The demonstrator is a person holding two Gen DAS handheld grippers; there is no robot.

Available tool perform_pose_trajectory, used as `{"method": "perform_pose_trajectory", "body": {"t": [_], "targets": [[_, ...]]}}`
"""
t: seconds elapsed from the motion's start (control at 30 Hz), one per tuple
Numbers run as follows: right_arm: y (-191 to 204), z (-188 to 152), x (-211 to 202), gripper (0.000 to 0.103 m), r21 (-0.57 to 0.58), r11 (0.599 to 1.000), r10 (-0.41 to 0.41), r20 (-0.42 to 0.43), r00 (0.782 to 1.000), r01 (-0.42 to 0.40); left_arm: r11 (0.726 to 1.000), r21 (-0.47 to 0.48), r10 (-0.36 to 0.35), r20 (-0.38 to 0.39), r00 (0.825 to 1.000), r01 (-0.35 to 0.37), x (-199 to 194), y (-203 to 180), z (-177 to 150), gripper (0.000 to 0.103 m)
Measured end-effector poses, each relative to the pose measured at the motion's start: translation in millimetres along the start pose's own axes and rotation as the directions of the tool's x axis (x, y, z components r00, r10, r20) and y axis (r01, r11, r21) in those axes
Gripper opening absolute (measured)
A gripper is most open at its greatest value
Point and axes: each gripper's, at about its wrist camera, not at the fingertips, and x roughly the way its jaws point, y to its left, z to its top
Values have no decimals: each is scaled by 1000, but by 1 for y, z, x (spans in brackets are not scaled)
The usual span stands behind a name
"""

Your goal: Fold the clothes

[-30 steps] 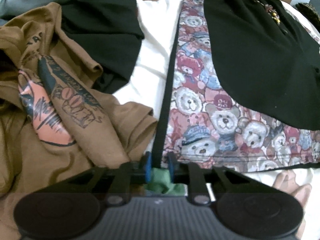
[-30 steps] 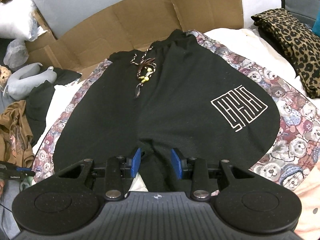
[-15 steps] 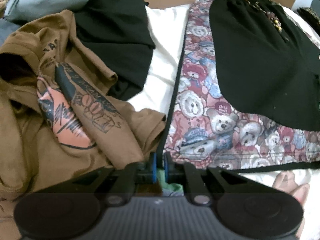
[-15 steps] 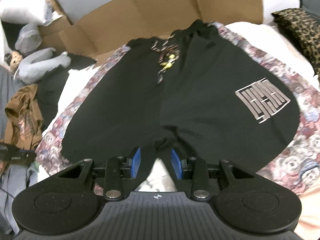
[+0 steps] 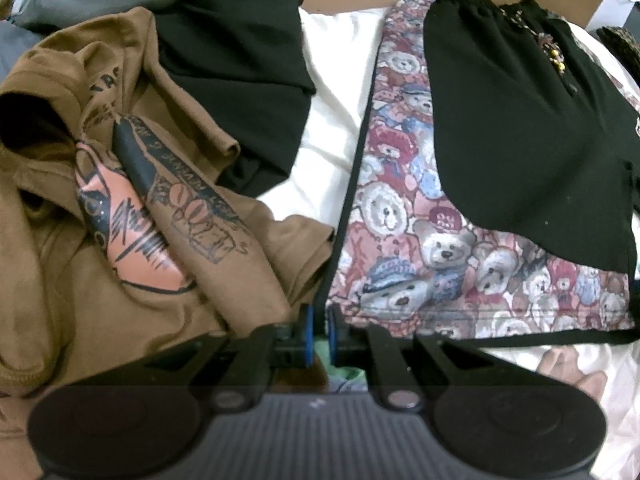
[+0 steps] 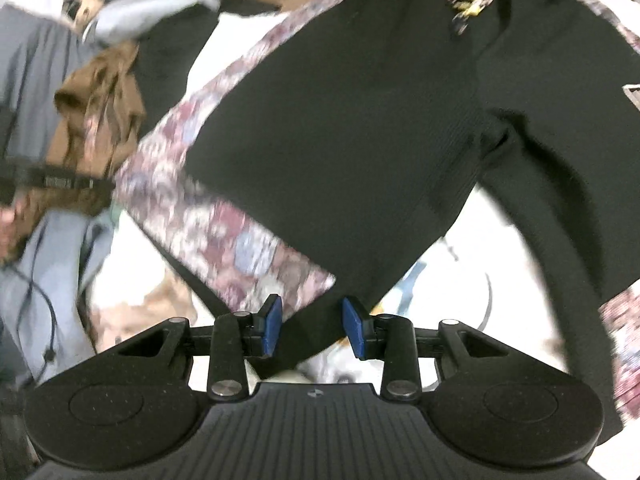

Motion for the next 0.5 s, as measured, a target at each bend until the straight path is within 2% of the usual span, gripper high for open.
{"method": "perform_pose_trajectory", "body": {"t": [0.13, 0.23, 0.5], "targets": [[3, -6, 1, 40, -22, 1000, -7, -10, 1000, 7, 1000, 0, 4, -5, 1000, -4, -1, 0, -1, 8], [9, -3, -7, 41, -54, 999, 11, 14, 1000, -10, 1000, 2, 4, -1, 1000, -4, -2, 0, -1, 8], [36, -6, -4, 41, -232, 972, -27, 30, 999, 33, 1000, -1, -6, -1, 1000, 6, -1, 3, -1, 8]]}}
